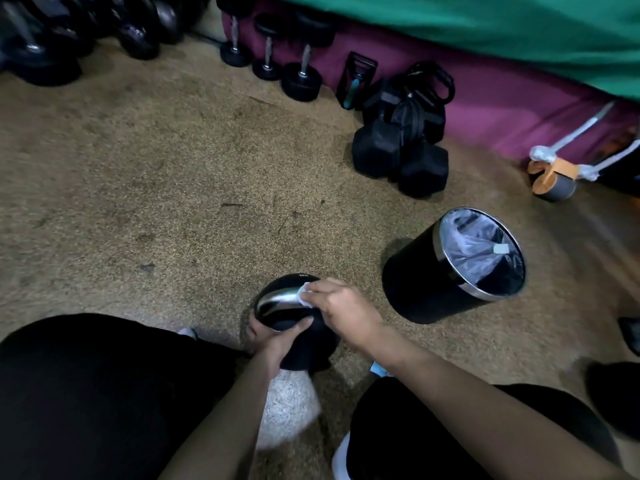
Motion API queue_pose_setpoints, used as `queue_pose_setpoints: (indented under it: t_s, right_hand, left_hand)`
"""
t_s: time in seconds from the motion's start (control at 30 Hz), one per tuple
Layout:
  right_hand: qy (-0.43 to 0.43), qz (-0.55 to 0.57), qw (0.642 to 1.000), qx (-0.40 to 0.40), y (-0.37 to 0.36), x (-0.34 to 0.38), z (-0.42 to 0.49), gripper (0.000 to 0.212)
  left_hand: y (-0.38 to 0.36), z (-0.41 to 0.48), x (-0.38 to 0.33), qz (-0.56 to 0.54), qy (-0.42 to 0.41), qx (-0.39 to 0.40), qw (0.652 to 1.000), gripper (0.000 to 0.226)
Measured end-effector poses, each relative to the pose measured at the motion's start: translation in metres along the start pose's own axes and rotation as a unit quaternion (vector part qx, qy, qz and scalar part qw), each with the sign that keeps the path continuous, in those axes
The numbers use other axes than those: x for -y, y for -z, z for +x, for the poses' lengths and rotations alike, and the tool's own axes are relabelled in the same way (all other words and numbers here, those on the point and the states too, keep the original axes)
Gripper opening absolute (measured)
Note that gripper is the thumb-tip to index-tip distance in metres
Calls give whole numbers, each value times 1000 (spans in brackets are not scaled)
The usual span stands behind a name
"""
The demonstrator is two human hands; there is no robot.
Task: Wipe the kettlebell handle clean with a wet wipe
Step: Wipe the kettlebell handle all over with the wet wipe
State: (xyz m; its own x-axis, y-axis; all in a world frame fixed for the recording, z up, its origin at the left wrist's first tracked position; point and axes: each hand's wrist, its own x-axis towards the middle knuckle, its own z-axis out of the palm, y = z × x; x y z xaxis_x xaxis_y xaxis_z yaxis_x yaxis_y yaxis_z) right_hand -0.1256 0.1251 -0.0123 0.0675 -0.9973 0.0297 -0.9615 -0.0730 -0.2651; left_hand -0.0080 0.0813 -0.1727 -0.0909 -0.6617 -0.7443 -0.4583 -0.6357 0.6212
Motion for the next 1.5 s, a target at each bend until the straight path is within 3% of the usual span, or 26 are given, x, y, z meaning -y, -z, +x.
queue_pose_setpoints:
  t_s: [0.1,0.23,0.47,0.67,0.8,0.93,1.13,1.4,1.5]
  right_hand:
    - [37,-7,999,14,-8,2,-8,33]
    - [31,-30,999,-3,-9,-8,-16,28]
    - [56,-48,996,42,-21,-4,-19,24]
    - [56,-48,997,-12,-7,-10,-17,25]
    - [85,-74,993,46,-17,1,-7,27]
    - [49,-75,992,89,-28,-9,-17,46]
    - [97,-68,993,18,-10,-7,-14,15]
    - [108,-58,991,49,-9,-11,-13,20]
    - [77,-30,996,38,-8,-14,-5,35]
  left_hand:
    - [-2,1,2,-17,-8,9,1000,160]
    - [-1,0,2,-12,-11,6,1000,138]
    - [-1,3,1,-2,-3,3,1000,136]
    - [1,0,0,0,-10,3,1000,138]
    - [0,0,0,4,-7,2,1000,131]
    - [0,1,0,8,-6,1,1000,133]
    - [-1,0,-2,2,-1,-3,1000,136]
    - [-1,0,-1,-13,-6,7,1000,135]
    - [0,-1,0,-9,-14,6,1000,140]
